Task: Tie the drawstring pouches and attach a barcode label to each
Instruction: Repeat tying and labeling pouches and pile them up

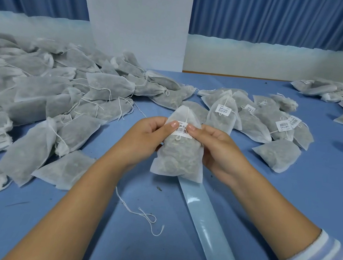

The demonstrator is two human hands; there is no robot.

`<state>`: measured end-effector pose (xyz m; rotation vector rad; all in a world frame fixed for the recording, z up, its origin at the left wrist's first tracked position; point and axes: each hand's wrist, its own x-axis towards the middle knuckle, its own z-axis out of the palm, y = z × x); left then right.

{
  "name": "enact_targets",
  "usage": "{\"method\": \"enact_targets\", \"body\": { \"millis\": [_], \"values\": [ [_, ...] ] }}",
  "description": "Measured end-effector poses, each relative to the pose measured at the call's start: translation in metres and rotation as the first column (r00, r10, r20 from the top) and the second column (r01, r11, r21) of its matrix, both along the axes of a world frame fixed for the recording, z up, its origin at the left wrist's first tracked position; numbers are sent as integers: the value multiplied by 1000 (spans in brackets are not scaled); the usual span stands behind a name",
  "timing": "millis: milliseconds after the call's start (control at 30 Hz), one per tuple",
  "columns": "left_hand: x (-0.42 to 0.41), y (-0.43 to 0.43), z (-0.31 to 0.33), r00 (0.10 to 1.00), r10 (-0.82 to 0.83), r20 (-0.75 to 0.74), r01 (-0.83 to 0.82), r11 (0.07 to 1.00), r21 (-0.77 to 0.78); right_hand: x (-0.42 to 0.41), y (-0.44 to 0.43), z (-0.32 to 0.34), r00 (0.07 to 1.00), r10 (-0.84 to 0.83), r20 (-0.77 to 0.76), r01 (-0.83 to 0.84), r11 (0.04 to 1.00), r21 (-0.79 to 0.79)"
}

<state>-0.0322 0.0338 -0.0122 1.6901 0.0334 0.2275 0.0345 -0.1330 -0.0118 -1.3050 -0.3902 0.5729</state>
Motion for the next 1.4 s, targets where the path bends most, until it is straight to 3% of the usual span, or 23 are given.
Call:
{"method": "enact_targets", "body": {
  "millis": [167, 633, 833, 900, 1000, 1067, 1267, 1400],
  "values": [
    [1, 0, 0, 1000, -1, 27, 1, 1000, 17, -1, 1, 3, 998, 15, -61, -13, 999, 42],
    [5, 0, -6, 989, 139, 57, -143, 986, 81, 0, 1, -1, 993, -36, 113, 42, 998, -50],
    [12, 1, -8, 937, 349, 19, -347, 935, -78, -5, -3, 1, 910, 111, 399, -83, 993, -88],
    [13, 1, -7, 940, 339, -23, -339, 931, -139, -6, 0, -2, 878, 15, 479, -4, 1000, -23],
    [13, 3, -5, 942, 317, -111, -335, 915, -223, 6, 0, -4, 848, -316, 425, 328, 944, 47],
    [13, 6, -7, 932, 324, -164, -352, 917, -187, 21, -7, -7, 820, -414, 395, 441, 897, 24],
    [11, 8, -12, 918, 254, -306, -291, 953, -83, 53, -9, -31, 848, -434, 305, 466, 884, -34],
    [9, -4, -19, 960, 142, -240, -101, 979, 175, 65, -3, -40, 906, -323, 276, 380, 906, -188]
  ]
}}
